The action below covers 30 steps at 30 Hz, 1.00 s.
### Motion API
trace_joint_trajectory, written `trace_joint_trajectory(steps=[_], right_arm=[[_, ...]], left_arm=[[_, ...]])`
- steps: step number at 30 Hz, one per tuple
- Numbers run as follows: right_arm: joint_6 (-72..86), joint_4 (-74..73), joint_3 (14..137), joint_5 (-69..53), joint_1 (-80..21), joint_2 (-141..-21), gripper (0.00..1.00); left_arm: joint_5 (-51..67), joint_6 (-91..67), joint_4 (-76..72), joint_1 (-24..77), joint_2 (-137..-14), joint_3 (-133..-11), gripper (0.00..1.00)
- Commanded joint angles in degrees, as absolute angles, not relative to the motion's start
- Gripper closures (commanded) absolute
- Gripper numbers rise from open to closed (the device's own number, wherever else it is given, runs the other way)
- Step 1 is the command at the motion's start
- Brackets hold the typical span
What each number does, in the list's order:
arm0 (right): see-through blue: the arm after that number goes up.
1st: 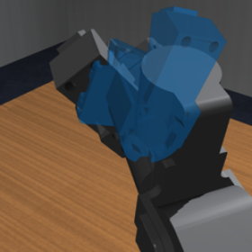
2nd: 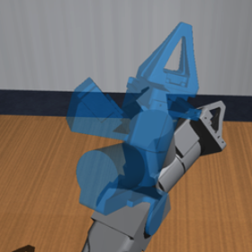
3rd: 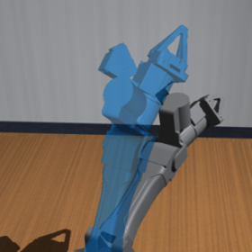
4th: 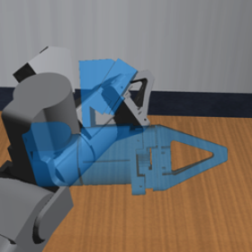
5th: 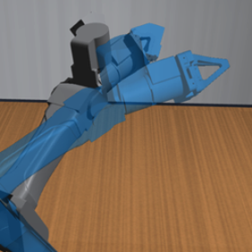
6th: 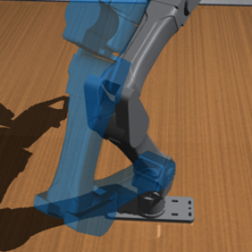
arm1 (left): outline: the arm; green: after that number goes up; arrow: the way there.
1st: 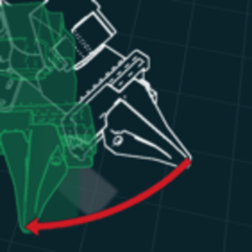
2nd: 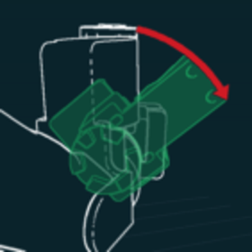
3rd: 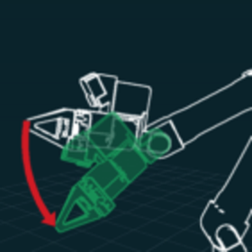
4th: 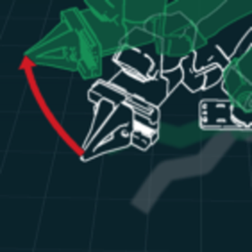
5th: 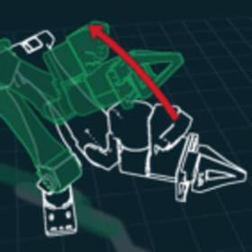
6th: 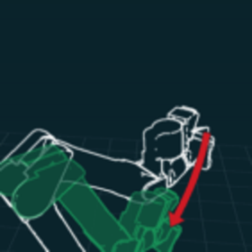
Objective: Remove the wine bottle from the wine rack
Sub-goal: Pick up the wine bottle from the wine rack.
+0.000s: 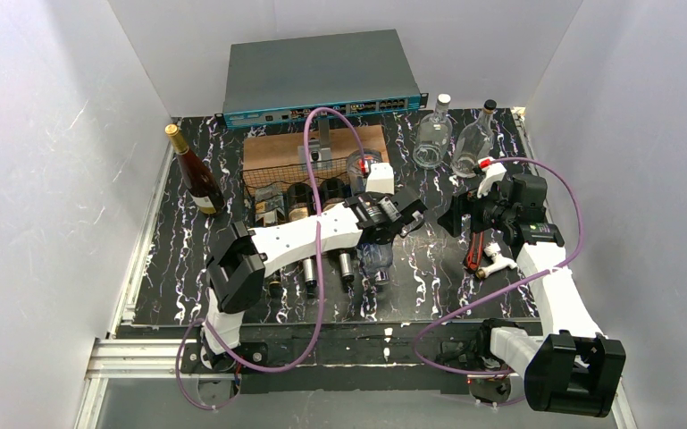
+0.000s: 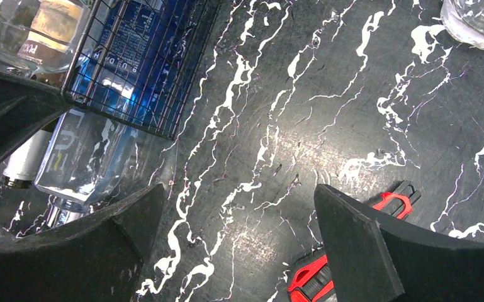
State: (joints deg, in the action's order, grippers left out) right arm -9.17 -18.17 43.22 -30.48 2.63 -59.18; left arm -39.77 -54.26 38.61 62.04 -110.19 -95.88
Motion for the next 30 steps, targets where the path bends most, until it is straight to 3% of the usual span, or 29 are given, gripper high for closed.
trace_joint_trajectory(steps=[1,10,13,17,19,30], right_arm=[[-8.9,-16.2,43.7,-30.3,3.1,-57.9,0.02],[-9.0,-16.2,43.7,-30.1,3.1,-57.9,0.02],[-9.0,-16.2,43.8,-29.9,3.0,-57.8,0.02],[-9.1,-16.2,43.8,-29.7,3.1,-57.8,0.02],[-9.1,-16.2,43.8,-29.6,3.1,-57.8,0.02],[-9.1,-16.2,43.8,-29.4,3.2,-57.8,0.02]], left_arm=[[-42.4,-55.1,38.4,61.8,-109.8,-94.8,0.52],[-42.5,-54.6,37.6,61.7,-109.5,-94.7,0.59],[-42.2,-54.4,37.4,61.7,-109.1,-94.6,0.69],[-41.2,-52.8,37.0,61.7,-107.9,-94.4,0.94],[-41.0,-51.6,36.5,61.8,-106.4,-94.1,1.00],[-43.5,-40.1,30.2,63.5,-98.1,-89.8,1.00]])
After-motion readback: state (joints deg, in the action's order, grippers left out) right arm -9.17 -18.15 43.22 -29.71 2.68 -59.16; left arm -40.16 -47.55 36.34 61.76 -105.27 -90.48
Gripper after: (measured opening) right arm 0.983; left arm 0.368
